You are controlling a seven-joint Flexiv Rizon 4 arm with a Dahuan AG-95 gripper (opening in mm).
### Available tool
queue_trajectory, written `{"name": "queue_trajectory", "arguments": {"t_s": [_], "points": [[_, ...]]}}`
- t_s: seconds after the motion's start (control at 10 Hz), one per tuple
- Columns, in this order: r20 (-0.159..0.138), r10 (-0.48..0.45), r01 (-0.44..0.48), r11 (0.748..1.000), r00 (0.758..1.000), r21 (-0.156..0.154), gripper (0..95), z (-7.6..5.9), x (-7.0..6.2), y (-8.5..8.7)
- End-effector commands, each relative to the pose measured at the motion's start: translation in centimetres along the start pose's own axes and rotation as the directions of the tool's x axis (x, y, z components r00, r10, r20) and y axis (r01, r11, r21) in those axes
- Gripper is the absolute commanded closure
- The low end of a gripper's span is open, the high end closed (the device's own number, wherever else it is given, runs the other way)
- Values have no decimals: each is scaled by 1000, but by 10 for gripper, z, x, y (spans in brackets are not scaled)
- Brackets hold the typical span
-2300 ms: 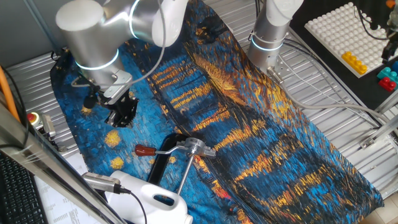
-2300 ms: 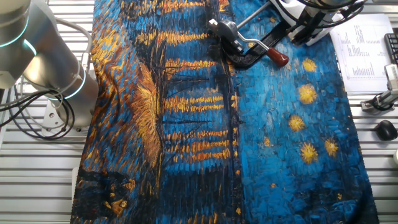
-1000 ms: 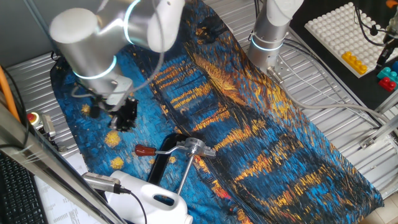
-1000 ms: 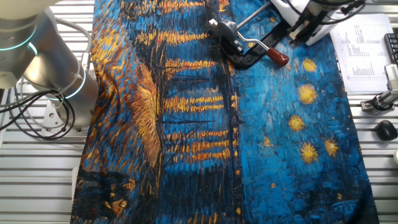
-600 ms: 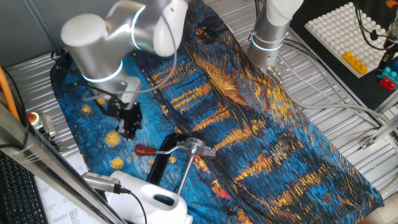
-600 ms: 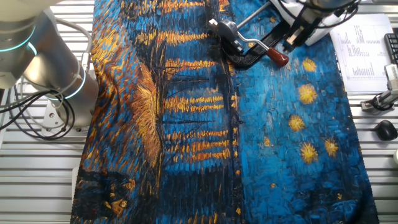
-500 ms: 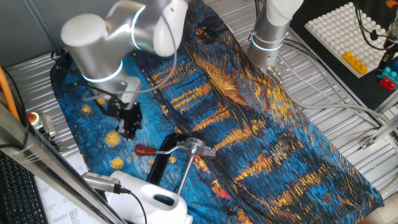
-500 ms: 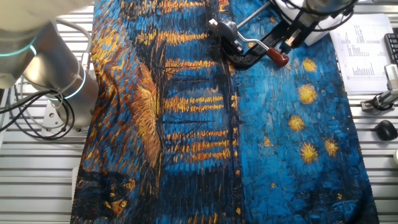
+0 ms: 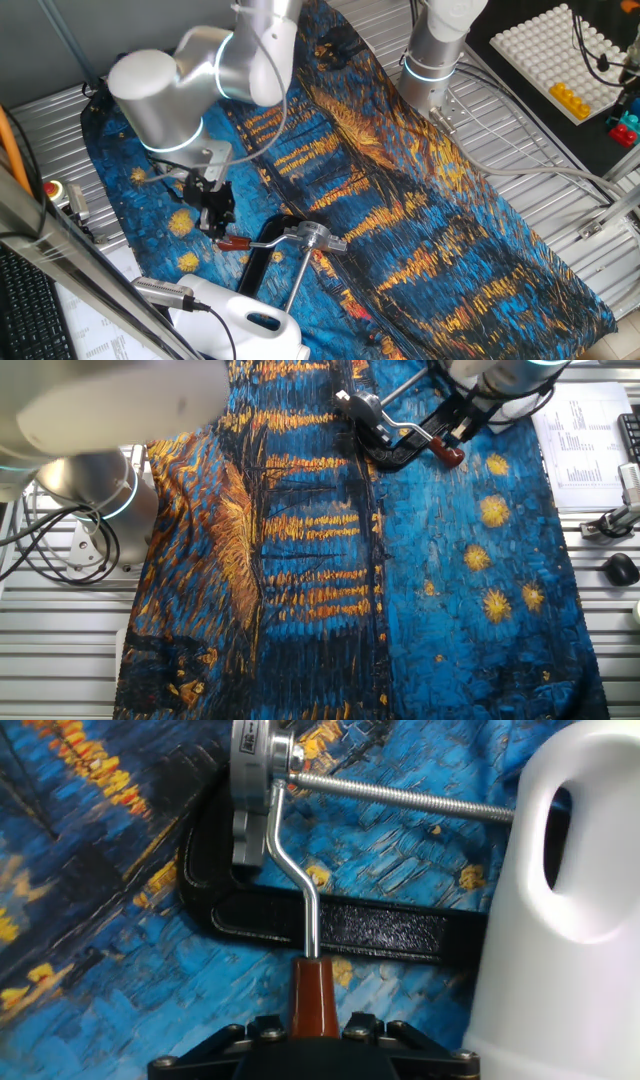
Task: Pull up the lever
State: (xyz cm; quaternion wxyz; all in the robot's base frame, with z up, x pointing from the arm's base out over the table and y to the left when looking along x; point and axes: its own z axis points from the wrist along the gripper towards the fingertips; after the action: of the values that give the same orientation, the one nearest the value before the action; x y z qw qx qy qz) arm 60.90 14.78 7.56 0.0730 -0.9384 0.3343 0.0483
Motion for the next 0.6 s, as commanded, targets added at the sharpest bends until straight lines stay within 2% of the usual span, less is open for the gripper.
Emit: {"name": "queue_trajectory", "arguments": {"t_s": [0.1,0.6], "points": [[0,0,0,1000,1000,6,570,9,1,0],[-11,-5,6,1000,1000,18,570,22,-1,-1]]}}
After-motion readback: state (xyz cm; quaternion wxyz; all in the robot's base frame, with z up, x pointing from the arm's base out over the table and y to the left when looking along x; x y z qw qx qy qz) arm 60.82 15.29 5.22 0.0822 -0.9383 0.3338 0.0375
